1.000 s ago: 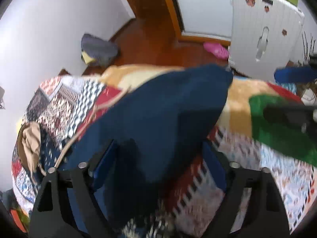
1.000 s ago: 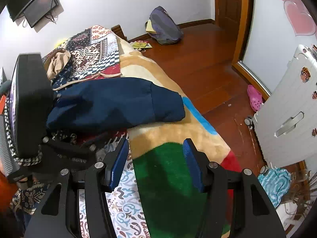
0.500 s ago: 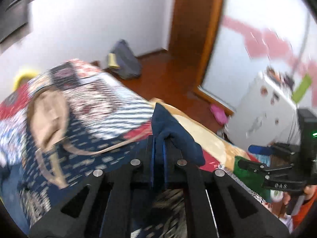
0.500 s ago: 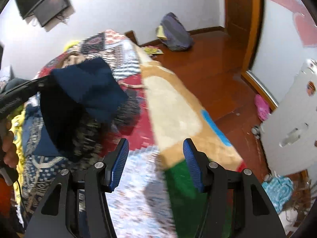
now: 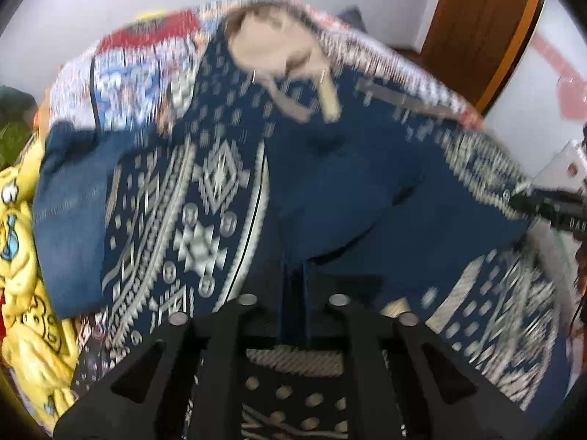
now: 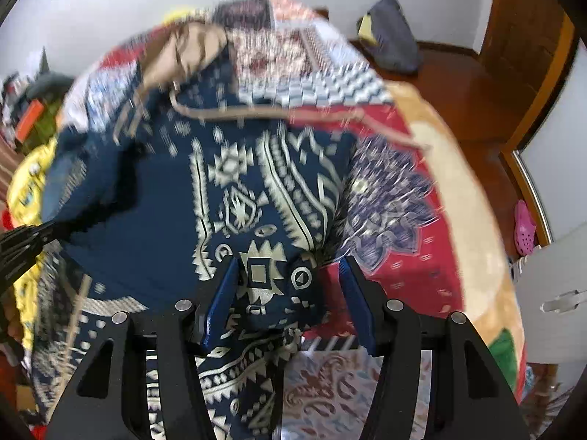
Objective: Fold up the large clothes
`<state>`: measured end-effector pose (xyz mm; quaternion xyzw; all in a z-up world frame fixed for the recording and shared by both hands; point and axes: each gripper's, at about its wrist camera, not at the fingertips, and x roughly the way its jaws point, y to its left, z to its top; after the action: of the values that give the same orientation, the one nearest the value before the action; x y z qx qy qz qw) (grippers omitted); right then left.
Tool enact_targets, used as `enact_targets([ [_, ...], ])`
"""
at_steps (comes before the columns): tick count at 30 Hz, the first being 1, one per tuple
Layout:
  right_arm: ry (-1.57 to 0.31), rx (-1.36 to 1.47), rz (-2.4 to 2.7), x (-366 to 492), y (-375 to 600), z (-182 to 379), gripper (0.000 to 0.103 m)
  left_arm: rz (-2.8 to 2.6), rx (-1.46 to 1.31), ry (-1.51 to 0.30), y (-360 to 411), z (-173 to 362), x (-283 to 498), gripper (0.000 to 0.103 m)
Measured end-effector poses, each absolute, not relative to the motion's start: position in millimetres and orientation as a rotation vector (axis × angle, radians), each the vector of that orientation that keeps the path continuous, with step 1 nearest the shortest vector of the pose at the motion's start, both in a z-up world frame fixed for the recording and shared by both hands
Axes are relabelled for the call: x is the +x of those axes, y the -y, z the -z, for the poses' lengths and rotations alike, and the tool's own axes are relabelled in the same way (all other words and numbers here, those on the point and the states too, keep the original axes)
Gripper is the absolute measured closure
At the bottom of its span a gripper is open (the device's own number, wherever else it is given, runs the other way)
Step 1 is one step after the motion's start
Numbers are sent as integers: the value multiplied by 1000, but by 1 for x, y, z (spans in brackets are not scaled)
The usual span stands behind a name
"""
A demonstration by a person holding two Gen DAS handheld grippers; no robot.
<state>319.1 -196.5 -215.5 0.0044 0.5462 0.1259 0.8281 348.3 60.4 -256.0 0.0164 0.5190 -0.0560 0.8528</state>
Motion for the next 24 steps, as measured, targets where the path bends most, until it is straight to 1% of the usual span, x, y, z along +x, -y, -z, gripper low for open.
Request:
enact_targets([
  [1, -1174, 1, -265, 320, 195, 221, 50, 106, 56, -1102, -61, 262, 347, 66],
  [2, -1177, -4, -262, 318, 195, 226, 49, 74, 92, -1100, -60, 265, 342, 57],
  [3, -1166, -5, -264, 317, 196, 228, 49, 28, 131, -1087, -58, 265, 342, 38],
  [4, -1159, -5, -267, 316, 197, 227, 49, -21, 170, -1065, -56, 264, 342, 31],
  [9, -1165, 1, -275, 315, 202, 227, 48, 63, 180, -1054, -35, 255, 350, 30],
  [11, -1162, -4, -275, 317, 202, 226, 47, 67, 239, -1044, -17, 256, 357, 27],
  [12, -1160, -5, -274, 318, 201, 226, 46, 68, 259, -1050, -11, 257, 362, 22],
  [13, -1159, -3, -275, 317, 199, 227, 45, 68, 283, -1066, -2, 264, 370, 20],
  [15, -1156, -1, -278, 318, 196, 227, 42, 36, 290, -1068, 3, 270, 383, 20],
  [18, -1150, -14, -280, 316, 193, 228, 41, 2, 221, -1059, -2, 265, 398, 21],
  [20, -1146, -24, -281, 316, 192, 229, 40, -19, 157, -1052, -15, 263, 404, 29],
  [22, -1147, -27, -282, 316, 192, 229, 40, -16, 100, -1037, -30, 258, 401, 54],
  [23, -1149, -27, -282, 316, 191, 228, 40, -20, 78, -1028, -39, 255, 397, 61],
  [24, -1150, -27, -282, 316, 192, 228, 40, -22, 66, -1023, -45, 254, 400, 75],
])
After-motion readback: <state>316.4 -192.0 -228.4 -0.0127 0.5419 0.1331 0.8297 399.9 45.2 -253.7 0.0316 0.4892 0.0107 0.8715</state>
